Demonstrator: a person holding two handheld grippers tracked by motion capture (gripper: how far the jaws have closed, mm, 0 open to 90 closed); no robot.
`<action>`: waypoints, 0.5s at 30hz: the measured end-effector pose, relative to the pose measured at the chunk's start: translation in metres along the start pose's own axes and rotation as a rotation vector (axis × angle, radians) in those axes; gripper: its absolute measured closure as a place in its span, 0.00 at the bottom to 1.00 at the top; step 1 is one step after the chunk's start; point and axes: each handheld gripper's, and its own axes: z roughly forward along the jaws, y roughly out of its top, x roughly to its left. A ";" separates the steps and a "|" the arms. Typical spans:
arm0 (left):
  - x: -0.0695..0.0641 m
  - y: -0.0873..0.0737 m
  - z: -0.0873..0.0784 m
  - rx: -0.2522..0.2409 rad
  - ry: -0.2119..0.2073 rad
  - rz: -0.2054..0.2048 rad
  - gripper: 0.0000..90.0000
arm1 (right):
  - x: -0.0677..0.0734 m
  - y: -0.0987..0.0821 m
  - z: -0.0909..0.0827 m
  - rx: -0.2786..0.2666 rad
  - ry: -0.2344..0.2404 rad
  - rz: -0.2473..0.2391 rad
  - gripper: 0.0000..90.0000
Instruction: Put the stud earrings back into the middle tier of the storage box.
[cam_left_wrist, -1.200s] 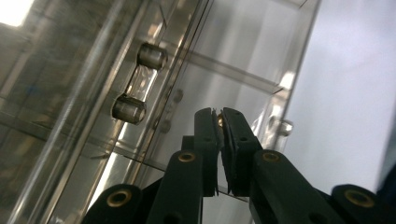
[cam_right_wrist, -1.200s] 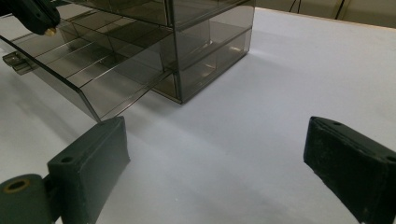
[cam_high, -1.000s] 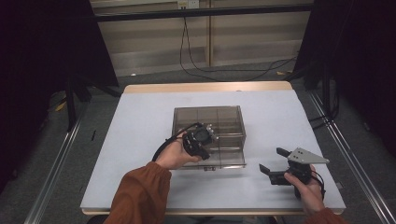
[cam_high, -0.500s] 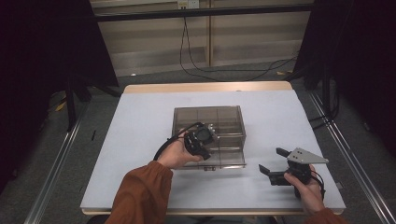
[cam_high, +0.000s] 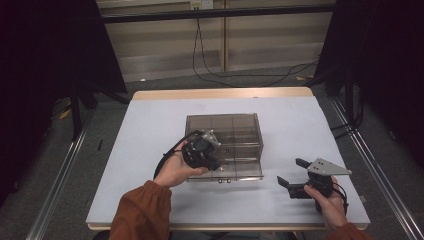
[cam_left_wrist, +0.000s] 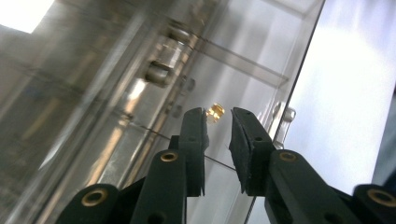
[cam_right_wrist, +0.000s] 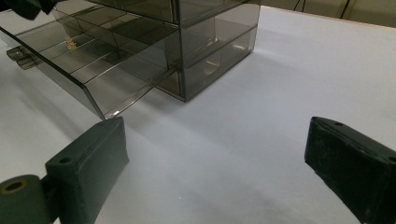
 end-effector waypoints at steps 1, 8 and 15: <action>0.001 -0.002 -0.003 -0.007 -0.003 -0.002 0.83 | 0.000 0.000 0.000 0.000 0.000 0.000 0.06; 0.003 -0.025 -0.020 -0.076 -0.001 -0.020 0.80 | 0.000 0.000 0.000 0.001 0.000 0.000 0.06; 0.011 -0.047 -0.036 -0.121 0.030 -0.065 0.80 | 0.000 0.000 0.000 0.001 0.003 0.002 0.06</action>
